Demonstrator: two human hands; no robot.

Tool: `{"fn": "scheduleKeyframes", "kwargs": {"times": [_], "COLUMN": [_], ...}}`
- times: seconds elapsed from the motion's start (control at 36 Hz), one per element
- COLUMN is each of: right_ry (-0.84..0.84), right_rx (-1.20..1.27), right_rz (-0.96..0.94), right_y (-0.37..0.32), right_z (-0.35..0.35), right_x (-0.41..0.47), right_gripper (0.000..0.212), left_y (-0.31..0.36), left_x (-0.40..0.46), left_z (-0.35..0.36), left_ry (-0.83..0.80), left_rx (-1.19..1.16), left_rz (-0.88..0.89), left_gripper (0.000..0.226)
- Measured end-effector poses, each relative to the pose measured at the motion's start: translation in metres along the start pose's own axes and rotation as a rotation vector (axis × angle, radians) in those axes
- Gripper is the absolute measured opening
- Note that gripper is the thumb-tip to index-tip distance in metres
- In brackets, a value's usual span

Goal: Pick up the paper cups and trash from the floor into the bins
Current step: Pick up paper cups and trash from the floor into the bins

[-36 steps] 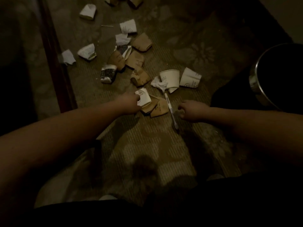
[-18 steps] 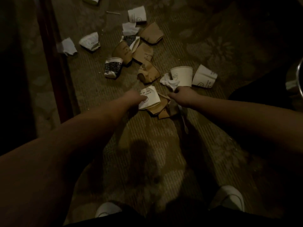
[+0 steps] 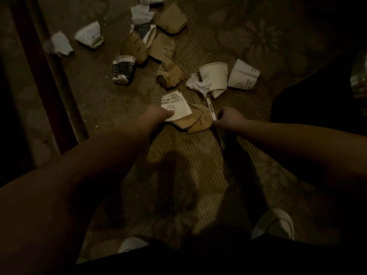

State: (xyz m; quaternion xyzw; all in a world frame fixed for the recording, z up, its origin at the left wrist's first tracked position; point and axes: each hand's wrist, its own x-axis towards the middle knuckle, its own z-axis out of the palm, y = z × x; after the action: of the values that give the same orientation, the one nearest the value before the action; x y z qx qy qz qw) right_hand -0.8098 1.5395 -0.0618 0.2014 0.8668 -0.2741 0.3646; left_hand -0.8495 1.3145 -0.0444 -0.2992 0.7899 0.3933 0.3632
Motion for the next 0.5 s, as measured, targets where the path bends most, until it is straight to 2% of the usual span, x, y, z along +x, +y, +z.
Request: {"fn": "scheduleKeyframes", "kwargs": {"times": [0.08, 0.17, 0.22, 0.28, 0.33, 0.42, 0.5], "right_ry": [-0.012, 0.022, 0.017, -0.001, 0.028, 0.09, 0.123], "right_rx": [-0.011, -0.042, -0.057, -0.062, -0.061, -0.049, -0.024], "right_rz": [-0.009, -0.007, 0.018, 0.072, 0.1, 0.109, 0.097], "right_y": [0.001, 0.002, 0.002, 0.003, 0.005, 0.008, 0.013], "right_z": [0.004, 0.009, 0.007, 0.003, -0.002, -0.013, -0.024], "right_x": [-0.002, -0.003, -0.003, -0.002, 0.0, 0.003, 0.004], "right_gripper": [0.047, 0.057, 0.053, 0.04, 0.033, 0.035, 0.041], "left_y": [0.004, 0.008, 0.01, 0.01, 0.01, 0.01, 0.005], "left_x": [0.004, 0.003, 0.0, -0.001, -0.005, -0.01, 0.001], "left_z": [-0.006, -0.017, -0.024, -0.031, -0.037, -0.037, -0.025], "left_ry": [-0.019, -0.076, -0.112, -0.158, -0.215, -0.28, -0.276], "left_rx": [-0.009, -0.112, -0.165, -0.189, -0.172, -0.079, 0.082], "left_rz": [0.036, 0.063, 0.081, 0.096, 0.097, 0.079, 0.07], "left_gripper": [0.048, 0.041, 0.04, 0.04, 0.041, 0.037, 0.052]}}
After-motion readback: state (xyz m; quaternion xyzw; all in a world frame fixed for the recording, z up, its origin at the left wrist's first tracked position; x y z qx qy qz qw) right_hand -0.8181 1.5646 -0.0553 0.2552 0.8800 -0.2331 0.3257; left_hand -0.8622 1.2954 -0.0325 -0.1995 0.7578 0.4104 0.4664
